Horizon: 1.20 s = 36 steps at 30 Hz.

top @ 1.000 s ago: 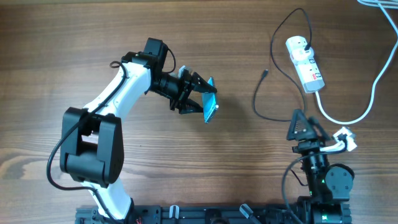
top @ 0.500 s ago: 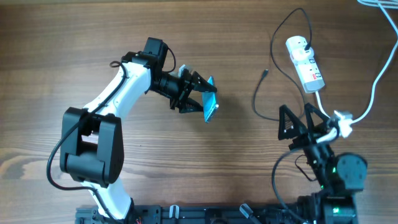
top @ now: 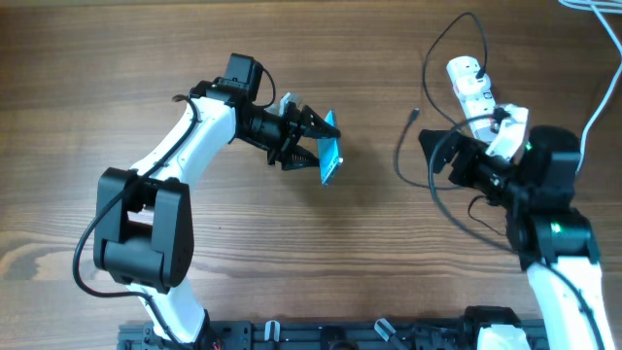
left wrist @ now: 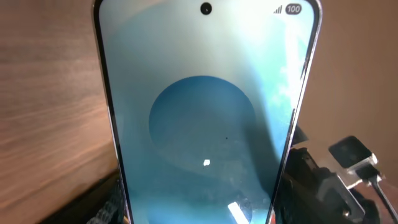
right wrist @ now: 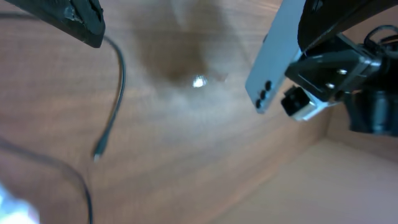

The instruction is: Plug charger to phone and switch on socket

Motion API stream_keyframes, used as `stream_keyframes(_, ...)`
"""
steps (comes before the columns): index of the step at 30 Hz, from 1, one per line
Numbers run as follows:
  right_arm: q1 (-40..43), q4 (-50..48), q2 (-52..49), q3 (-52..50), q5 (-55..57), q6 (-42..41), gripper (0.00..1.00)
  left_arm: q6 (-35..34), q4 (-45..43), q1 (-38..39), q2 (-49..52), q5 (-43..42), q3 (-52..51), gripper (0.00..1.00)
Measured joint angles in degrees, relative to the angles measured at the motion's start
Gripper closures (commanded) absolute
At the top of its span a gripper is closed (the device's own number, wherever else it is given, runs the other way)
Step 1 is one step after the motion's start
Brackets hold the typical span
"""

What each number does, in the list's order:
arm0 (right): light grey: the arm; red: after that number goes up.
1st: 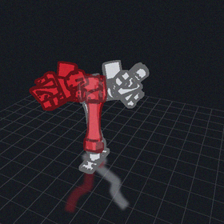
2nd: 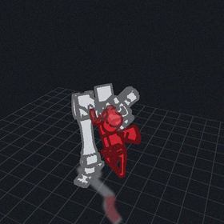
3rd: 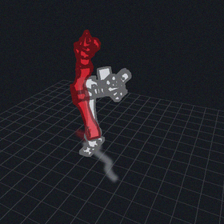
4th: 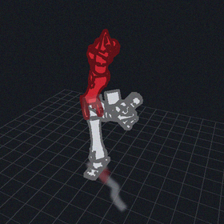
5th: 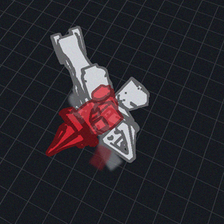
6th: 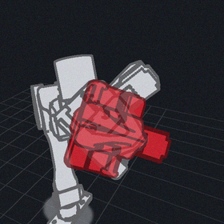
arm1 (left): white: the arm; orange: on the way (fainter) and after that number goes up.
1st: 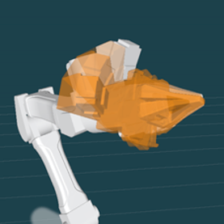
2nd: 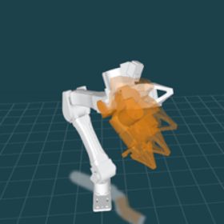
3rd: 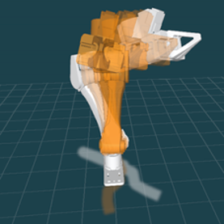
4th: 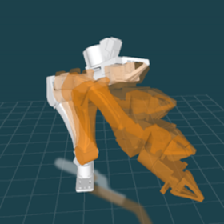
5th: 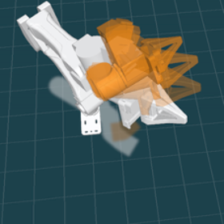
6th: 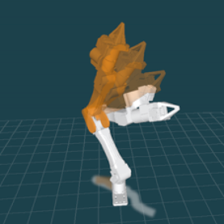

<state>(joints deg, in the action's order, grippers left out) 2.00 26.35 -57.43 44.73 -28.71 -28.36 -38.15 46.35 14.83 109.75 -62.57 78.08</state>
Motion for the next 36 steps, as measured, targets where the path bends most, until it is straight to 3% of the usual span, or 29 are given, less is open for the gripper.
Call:
stream_keyframes(5, -0.09, 0.39, -7.3, 0.0, -3.54, 1.2, 0.02, -3.21, -4.52, 0.0, 0.0, 4.92, 0.0, 0.37)
stream_keyframes(8, -2.08, 0.46, -11.5, 0.0, -4.31, 5.35, 0.08, -6.73, -7.13, 0.0, 0.0, 7.41, 0.0, 0.35)
stream_keyframes(13, -11.13, -4.44, -14.19, 0.0, -4.74, 9.64, 0.06, -13.7, -8.68, 0.0, 0.0, 12.9, 0.0, 0.4)
stream_keyframes(14, -12.74, -5.77, -14.25, 0.0, -4.57, 9.9, 0.01, -14.95, -8.87, 0.0, 0.0, 13.73, 0.0, 0.4)
stream_keyframes(16, -16.7, -9.73, -14.43, 0.02, -2.91, 10.47, 0.0, -17.64, -10.19, 0.0, 0.0, 15.61, 0.0, 0.41)
stream_keyframes(22, -20.52, -17.31, -17.92, 0.02, 4.44, 5.42, 0.0, -22.71, -12.02, 0.0, 0.0, 17.68, 0.0, 0.4)
stream_keyframes(30, -24.33, -32.13, -29.86, 0.04, 1.79, -0.48, 0.05, -24.83, -12.98, 0.39, 0.02, 17.9, 0.0, 0.39)
stream_keyframes(36, -24.44, -37.27, -30.64, 0.04, 0.83, -5.64, 0.13, -25.14, -13.03, 0.76, 0.02, 17.99, 0.0, 0.39)
